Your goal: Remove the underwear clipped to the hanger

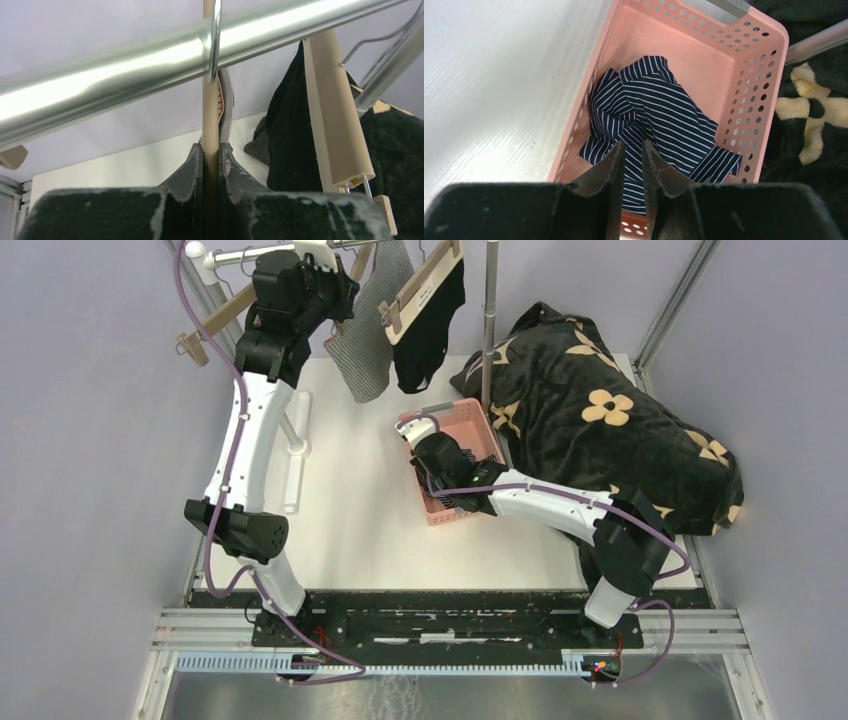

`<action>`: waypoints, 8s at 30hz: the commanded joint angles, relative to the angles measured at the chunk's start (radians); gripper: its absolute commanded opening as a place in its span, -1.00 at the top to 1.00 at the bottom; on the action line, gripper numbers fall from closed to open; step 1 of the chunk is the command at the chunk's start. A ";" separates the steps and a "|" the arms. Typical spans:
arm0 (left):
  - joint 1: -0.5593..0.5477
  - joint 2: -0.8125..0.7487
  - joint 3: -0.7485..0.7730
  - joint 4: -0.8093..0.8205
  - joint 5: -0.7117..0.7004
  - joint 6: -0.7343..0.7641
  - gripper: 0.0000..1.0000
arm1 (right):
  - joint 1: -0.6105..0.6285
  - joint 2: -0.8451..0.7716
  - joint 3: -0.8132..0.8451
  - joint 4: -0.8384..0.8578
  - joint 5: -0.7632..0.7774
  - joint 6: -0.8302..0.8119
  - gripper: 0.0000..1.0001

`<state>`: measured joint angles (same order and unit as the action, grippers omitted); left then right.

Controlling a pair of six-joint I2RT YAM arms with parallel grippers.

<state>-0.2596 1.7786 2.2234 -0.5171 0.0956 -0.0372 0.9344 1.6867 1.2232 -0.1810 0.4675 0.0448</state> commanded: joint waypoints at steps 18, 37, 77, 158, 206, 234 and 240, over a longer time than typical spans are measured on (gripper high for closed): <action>-0.002 -0.333 -0.235 -0.005 -0.095 0.049 0.95 | 0.007 -0.044 0.041 0.043 0.020 -0.020 0.45; -0.003 -0.963 -0.933 -0.198 0.115 -0.107 0.95 | -0.128 -0.285 0.079 -0.015 -0.226 -0.036 -0.27; -0.003 -1.072 -1.068 -0.120 0.885 -0.025 0.95 | -0.439 -0.382 0.048 0.530 -1.643 0.401 0.49; -0.221 -1.081 -1.513 0.705 0.587 -0.366 0.00 | -0.373 -0.536 -0.264 1.142 -1.109 0.674 0.98; -0.221 -1.045 -1.506 0.852 0.510 -0.427 -0.54 | -0.374 -0.567 -0.269 1.054 -1.081 0.623 0.98; -0.222 -0.889 -1.411 0.869 0.708 -0.432 -0.26 | -0.373 -0.540 -0.212 1.105 -1.095 0.673 0.98; -0.222 -0.865 -1.408 0.869 0.722 -0.416 -0.09 | -0.373 -0.540 -0.203 1.118 -1.100 0.692 0.98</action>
<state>-0.4793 0.9020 0.8112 0.3264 0.7731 -0.4599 0.5583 1.1561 0.9630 0.8539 -0.6365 0.7105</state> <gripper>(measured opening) 0.610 0.202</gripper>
